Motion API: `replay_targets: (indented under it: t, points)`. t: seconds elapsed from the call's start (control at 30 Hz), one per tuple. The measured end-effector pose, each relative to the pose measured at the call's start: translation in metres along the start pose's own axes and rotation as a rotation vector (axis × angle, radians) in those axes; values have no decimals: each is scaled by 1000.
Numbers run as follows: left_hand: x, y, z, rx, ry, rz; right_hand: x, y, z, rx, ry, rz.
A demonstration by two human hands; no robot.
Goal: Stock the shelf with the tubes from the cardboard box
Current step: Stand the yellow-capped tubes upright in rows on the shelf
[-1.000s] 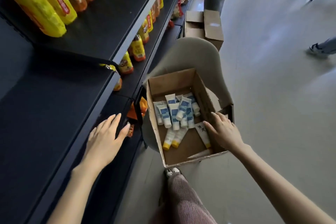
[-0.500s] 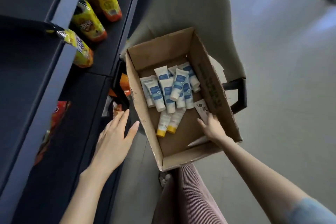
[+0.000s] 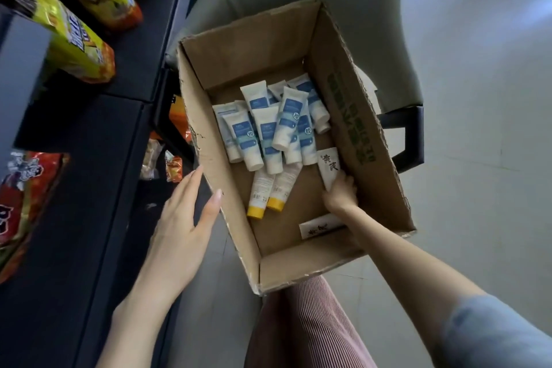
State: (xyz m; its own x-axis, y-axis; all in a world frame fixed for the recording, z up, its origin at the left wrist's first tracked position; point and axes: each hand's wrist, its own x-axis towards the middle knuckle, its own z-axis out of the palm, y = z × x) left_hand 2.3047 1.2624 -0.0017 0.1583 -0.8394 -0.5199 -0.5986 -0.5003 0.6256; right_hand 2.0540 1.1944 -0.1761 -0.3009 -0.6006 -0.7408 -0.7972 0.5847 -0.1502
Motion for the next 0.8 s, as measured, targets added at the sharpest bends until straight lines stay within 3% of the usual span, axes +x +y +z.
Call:
replay_targets:
  t: [0.37,0.57,0.67,0.8]
  points:
    - [-7,-13,-1,-89,-8,-42,12,-2,10,293,-24,130]
    - [-9,-15,2,-132,4,-41,-17,-12,-4,892,-293,284]
    - [-8,-8,2,-151,43,-5,-39,-15,-15,1002,-405,210]
    - [-5,3,2,-189,74,41,-85,-27,-29,1021,-478,-97]
